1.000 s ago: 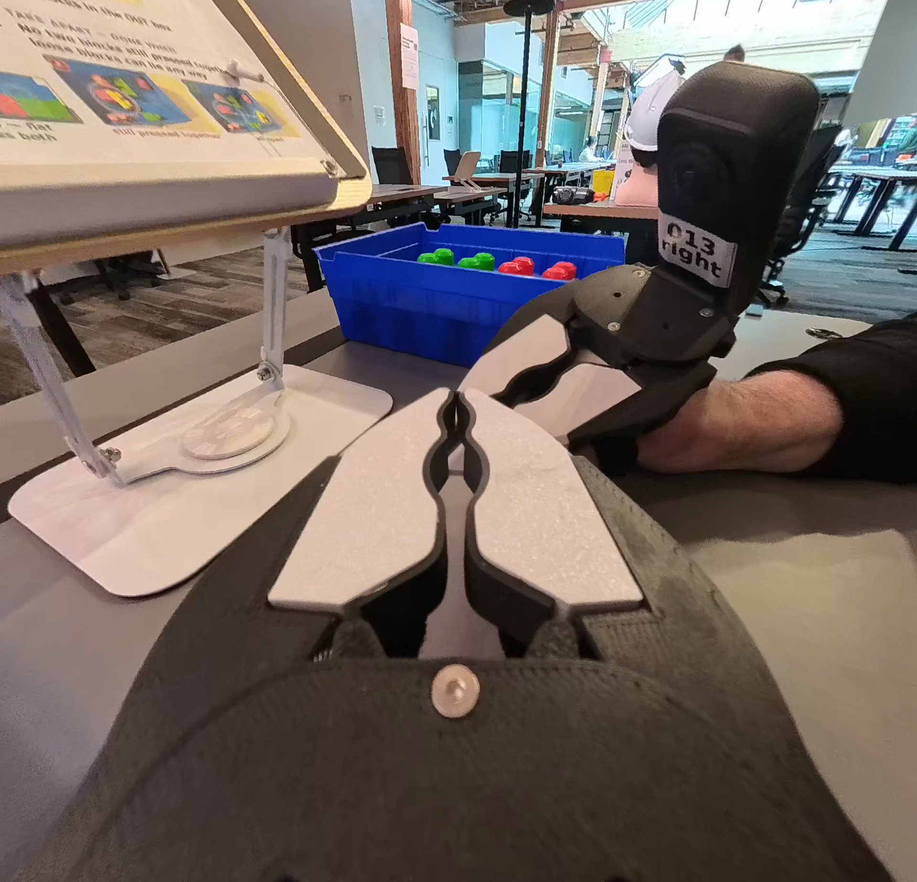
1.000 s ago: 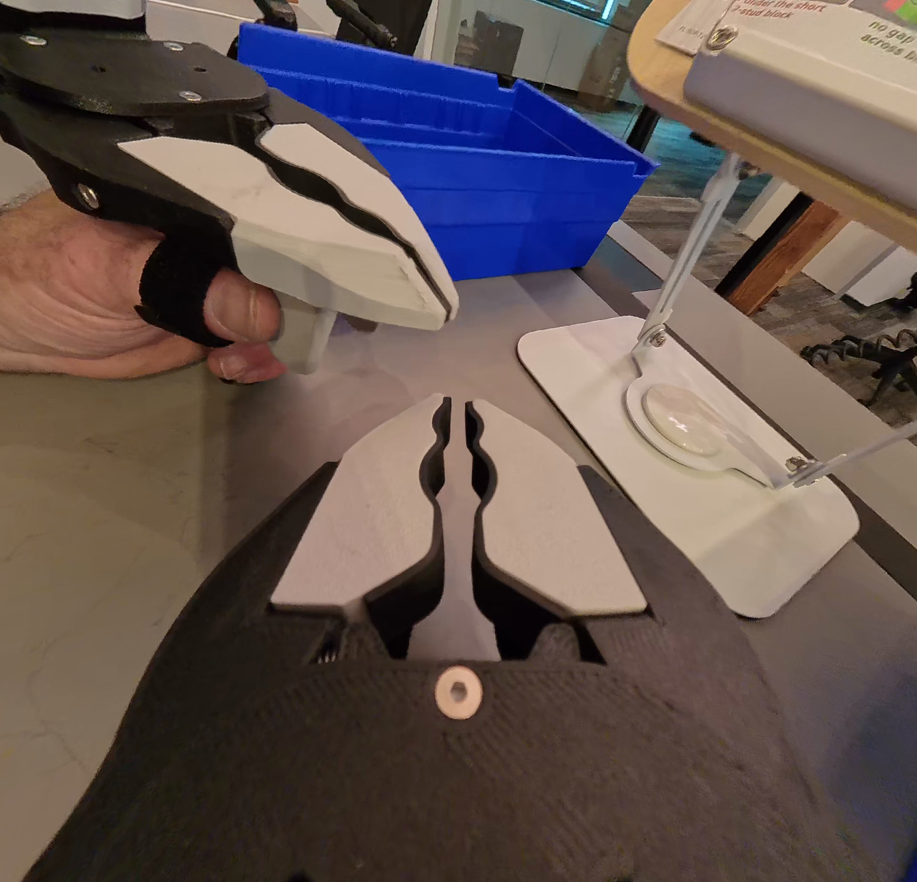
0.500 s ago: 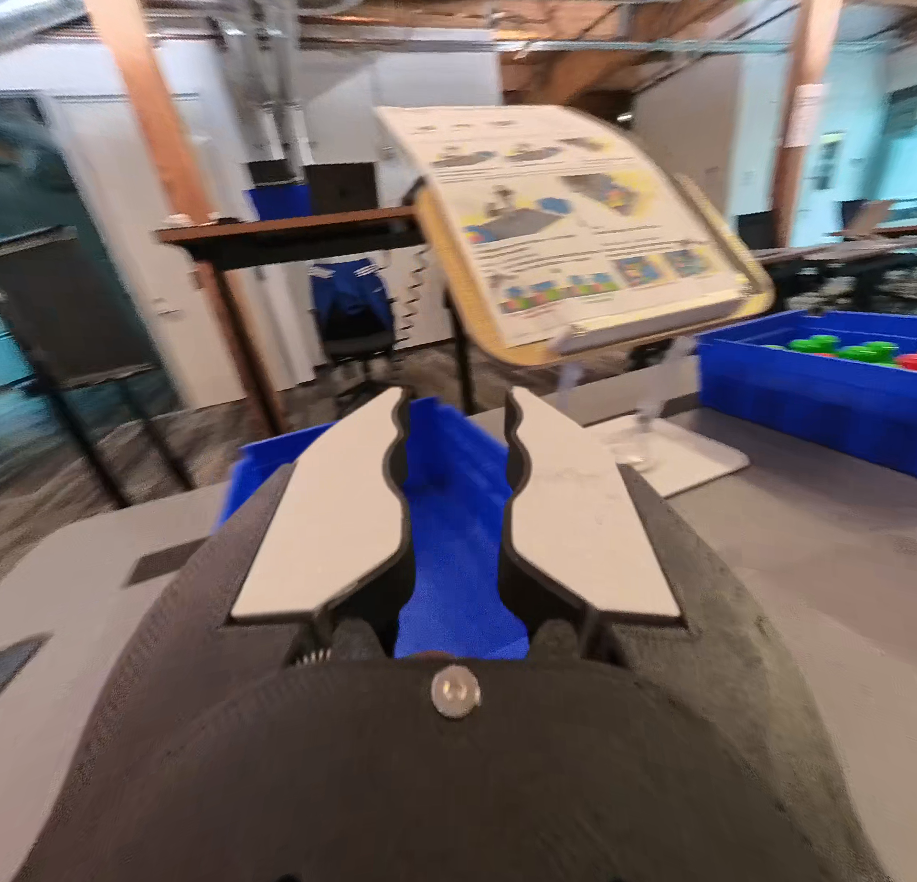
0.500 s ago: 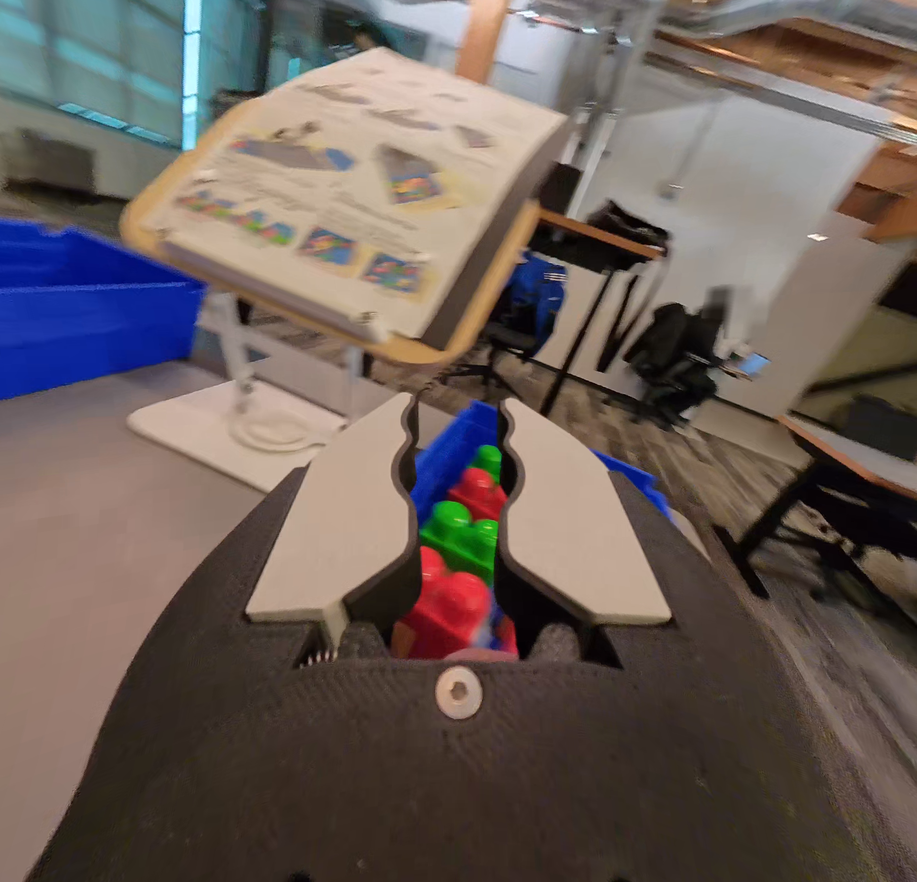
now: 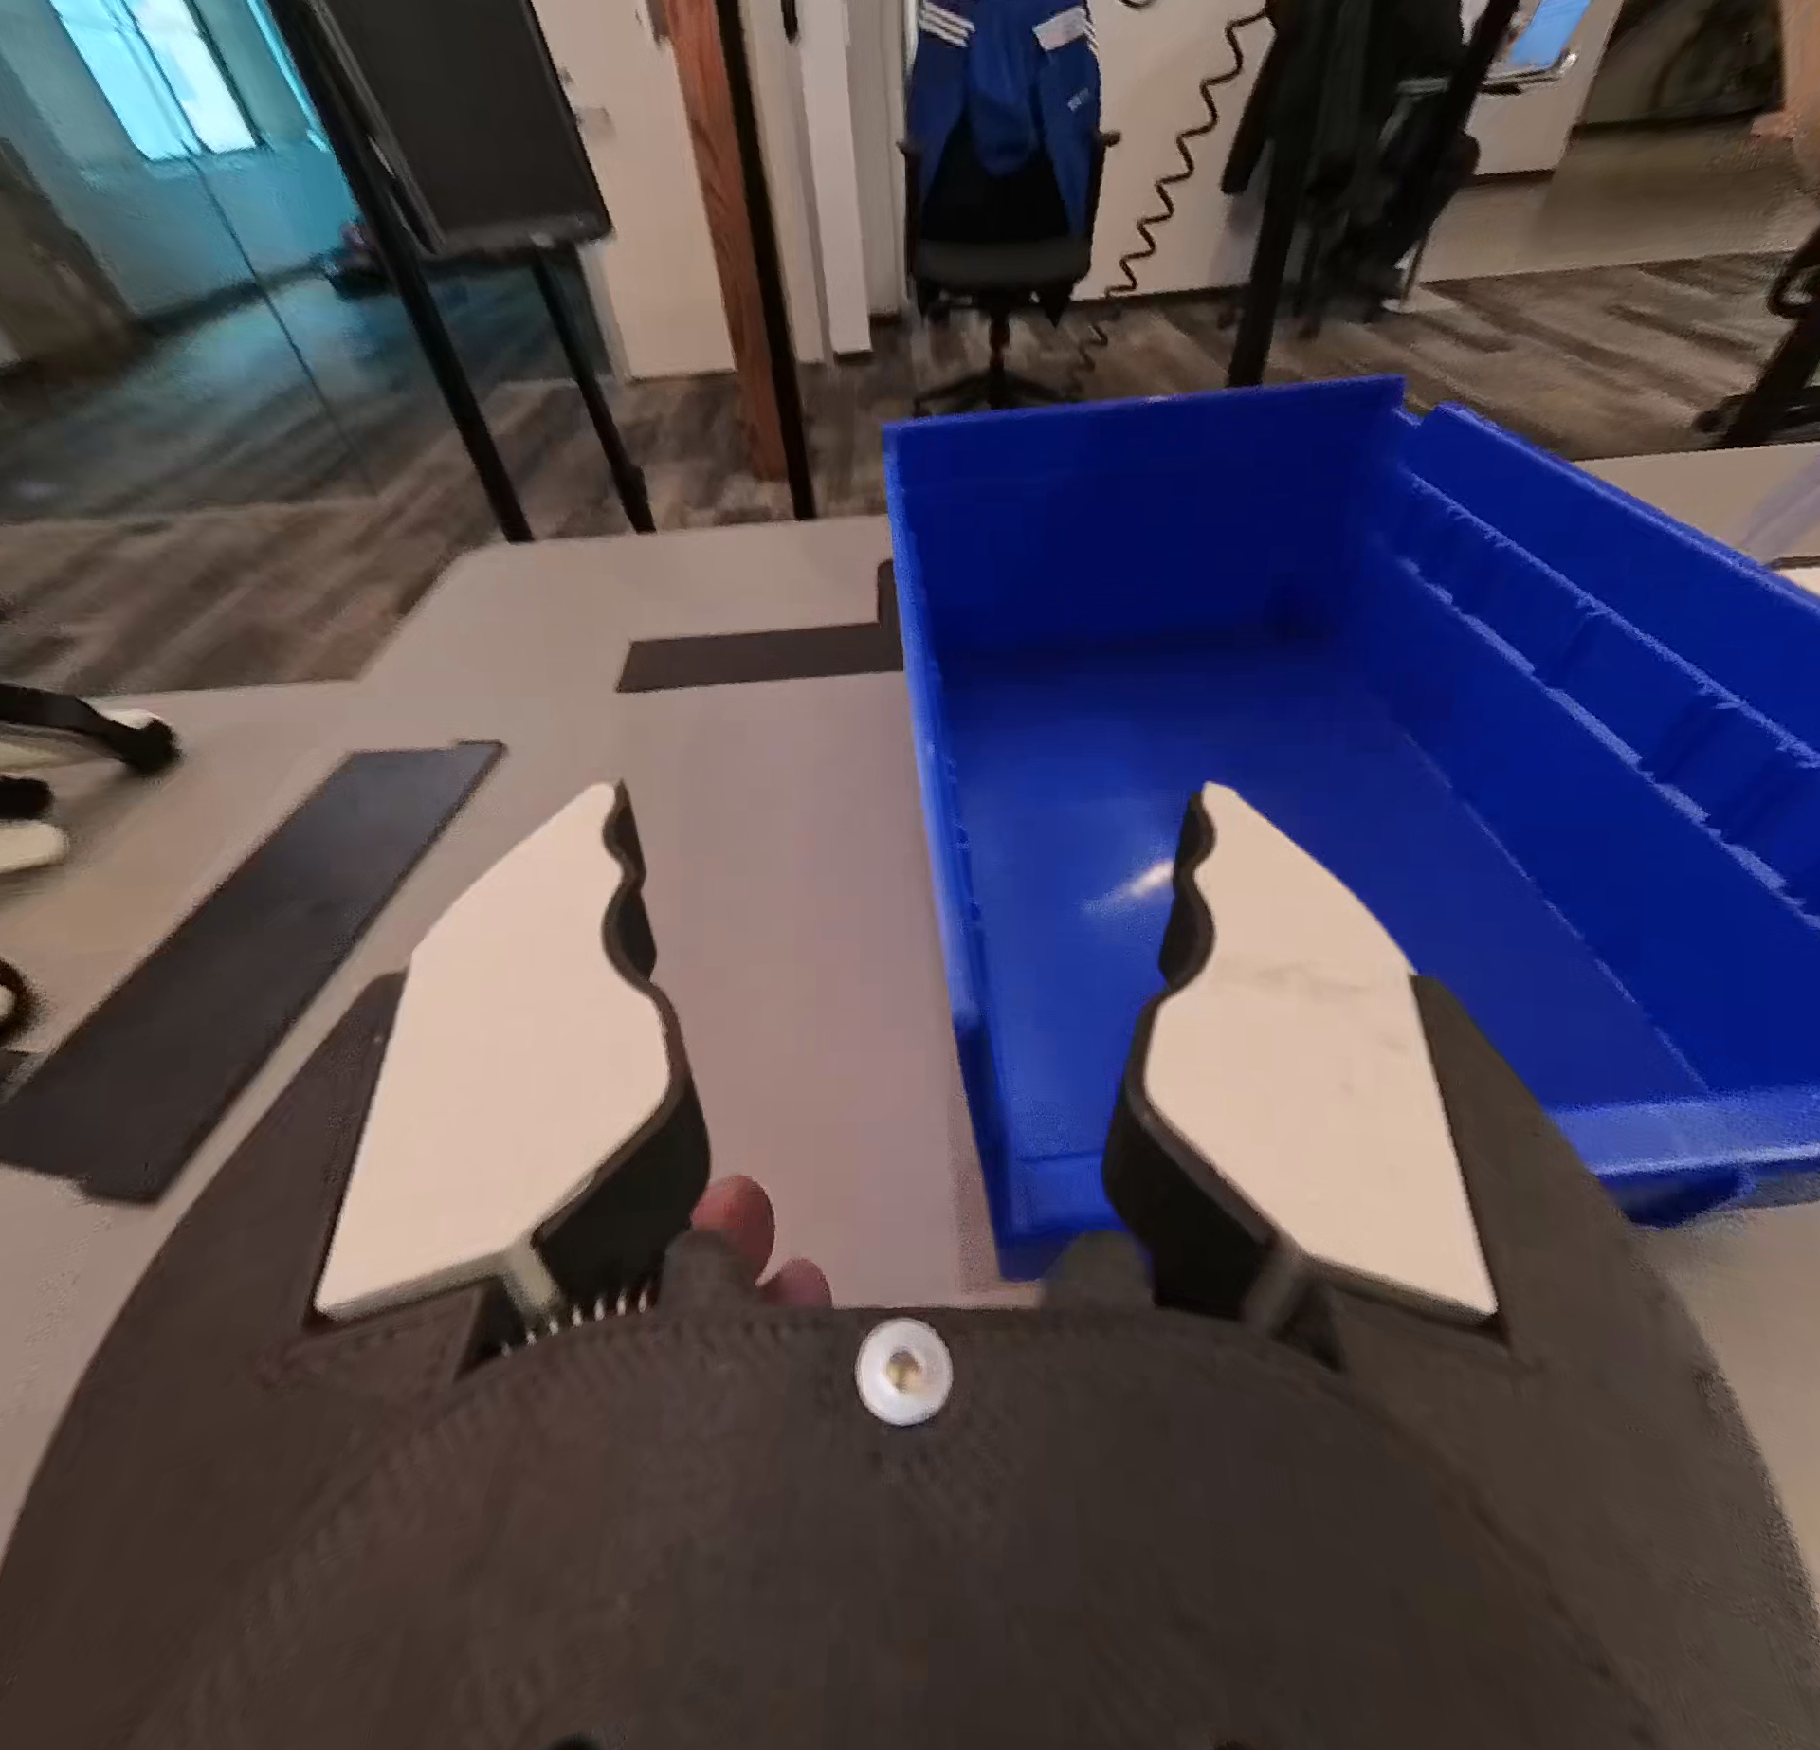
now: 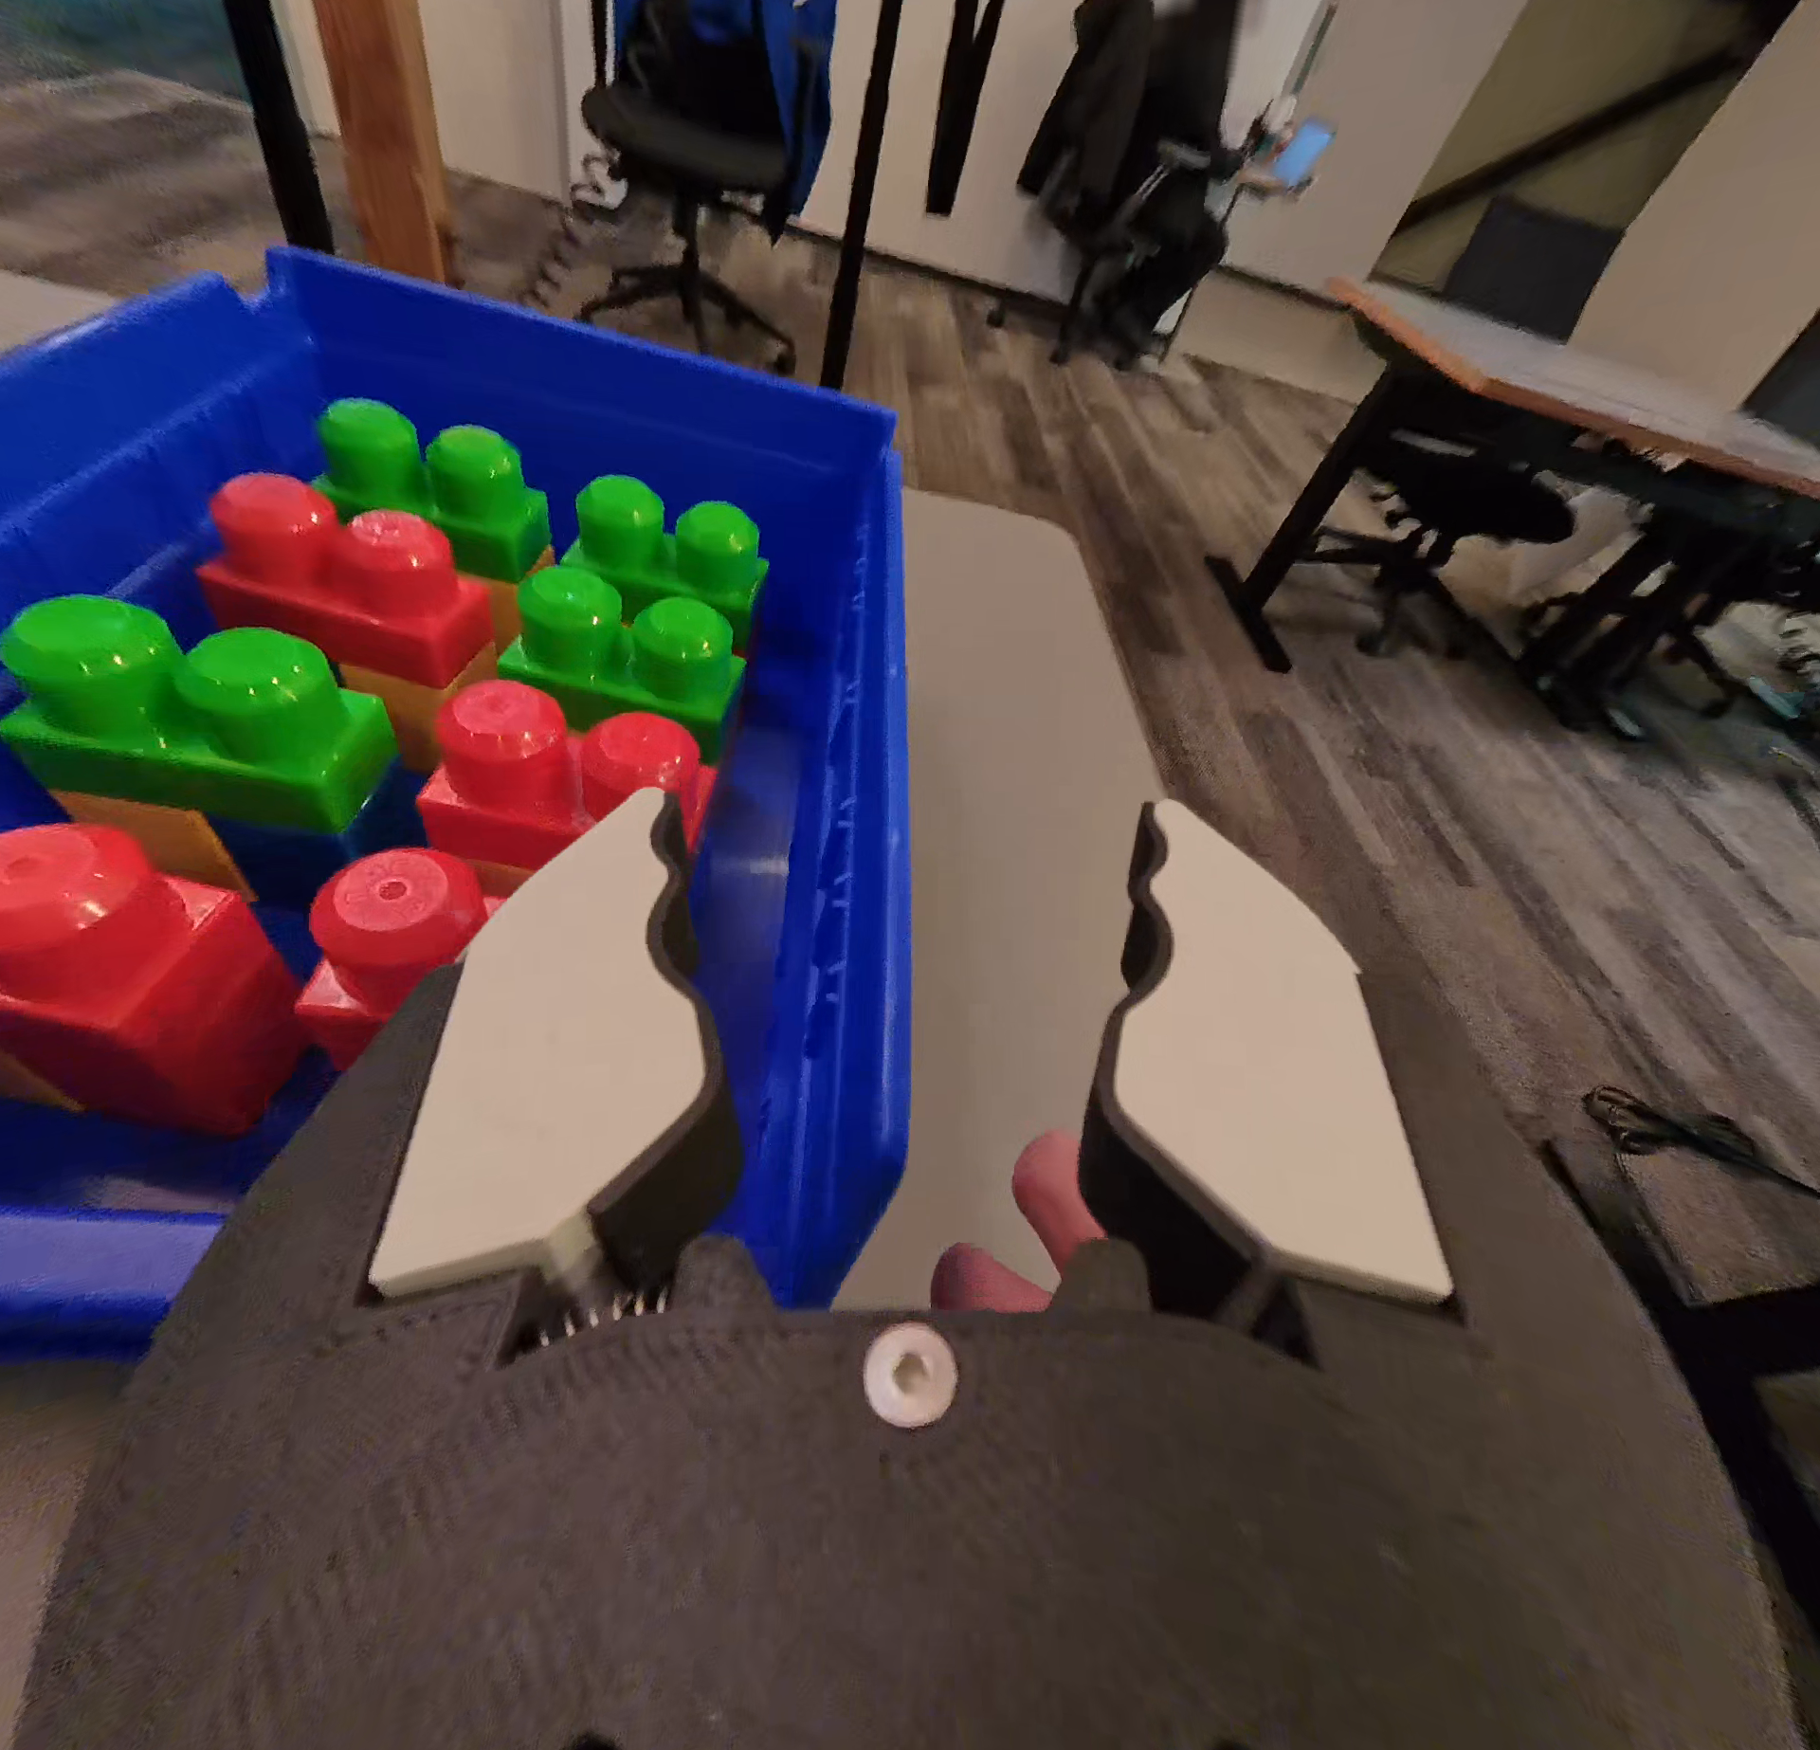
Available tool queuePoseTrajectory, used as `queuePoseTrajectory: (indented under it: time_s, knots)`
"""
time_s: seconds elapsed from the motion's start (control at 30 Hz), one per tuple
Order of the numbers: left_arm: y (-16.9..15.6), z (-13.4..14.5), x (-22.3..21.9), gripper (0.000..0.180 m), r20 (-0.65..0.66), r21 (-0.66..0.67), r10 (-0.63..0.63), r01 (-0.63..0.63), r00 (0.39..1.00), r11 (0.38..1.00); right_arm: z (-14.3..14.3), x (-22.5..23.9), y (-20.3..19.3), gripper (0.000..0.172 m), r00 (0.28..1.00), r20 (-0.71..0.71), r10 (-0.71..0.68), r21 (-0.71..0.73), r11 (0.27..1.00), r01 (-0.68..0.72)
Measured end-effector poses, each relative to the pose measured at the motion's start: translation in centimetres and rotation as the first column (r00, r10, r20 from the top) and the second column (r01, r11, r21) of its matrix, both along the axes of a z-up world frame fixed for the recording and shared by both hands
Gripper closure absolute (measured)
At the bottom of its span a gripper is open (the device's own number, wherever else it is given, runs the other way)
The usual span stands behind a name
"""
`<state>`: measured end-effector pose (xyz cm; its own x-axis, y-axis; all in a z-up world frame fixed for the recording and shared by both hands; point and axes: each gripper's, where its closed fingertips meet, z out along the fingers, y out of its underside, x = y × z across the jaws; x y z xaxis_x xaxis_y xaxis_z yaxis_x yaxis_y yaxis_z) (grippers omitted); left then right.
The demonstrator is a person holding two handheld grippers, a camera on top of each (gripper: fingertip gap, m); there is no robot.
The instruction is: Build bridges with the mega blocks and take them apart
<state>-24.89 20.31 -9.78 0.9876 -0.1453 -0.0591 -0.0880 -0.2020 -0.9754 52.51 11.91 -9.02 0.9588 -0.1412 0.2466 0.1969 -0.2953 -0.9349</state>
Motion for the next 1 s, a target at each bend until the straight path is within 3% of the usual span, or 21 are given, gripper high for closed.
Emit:
queuePoseTrajectory:
  time_s: [0.13, 0.27, 0.37, 0.57, 0.7, 1.0]
  knots:
    - [1.3, -2.3, 0.5, 0.084, 0.019, -0.082, -0.028, 0.029, 0.999, 0.996, -1.8, 0.3, 1.2, 0.095, 1.0, -0.015, 0.014, -0.069, 0.998, -0.015]
    - [2.3, -3.3, 1.4, 0.113, 0.114, -0.099, -0.071, 0.083, 0.991, 0.992, -2.4, 1.0, 2.0, 0.124, 1.0, -0.003, 0.017, -0.086, 0.996, -0.017]
    - [2.7, -4.3, 1.9, 0.136, 0.126, -0.173, -0.098, 0.119, 0.987, 0.978, -2.7, 1.2, 2.4, 0.135, 0.998, -0.045, 0.046, -0.09, 0.995, -0.05]
    - [3.3, -4.9, 2.1, 0.168, 0.002, -0.223, -0.096, 0.094, 0.995, 0.97, -3.3, -0.1, 2.7, 0.158, 0.977, -0.143, 0.16, -0.125, 0.976, -0.179]
    - [3.4, -5.0, 2.1, 0.172, 0.0, -0.238, -0.093, 0.09, 0.996, 0.967, -3.4, -0.4, 2.8, 0.166, 0.972, -0.15, 0.18, -0.145, 0.969, -0.202]
    - [1.7, -4.8, 1.6, 0.174, 0.0, -0.236, -0.105, 0.102, 0.994, 0.966, -3.5, 0.0, 1.1, 0.167, 0.961, -0.165, 0.222, -0.171, 0.953, -0.249]
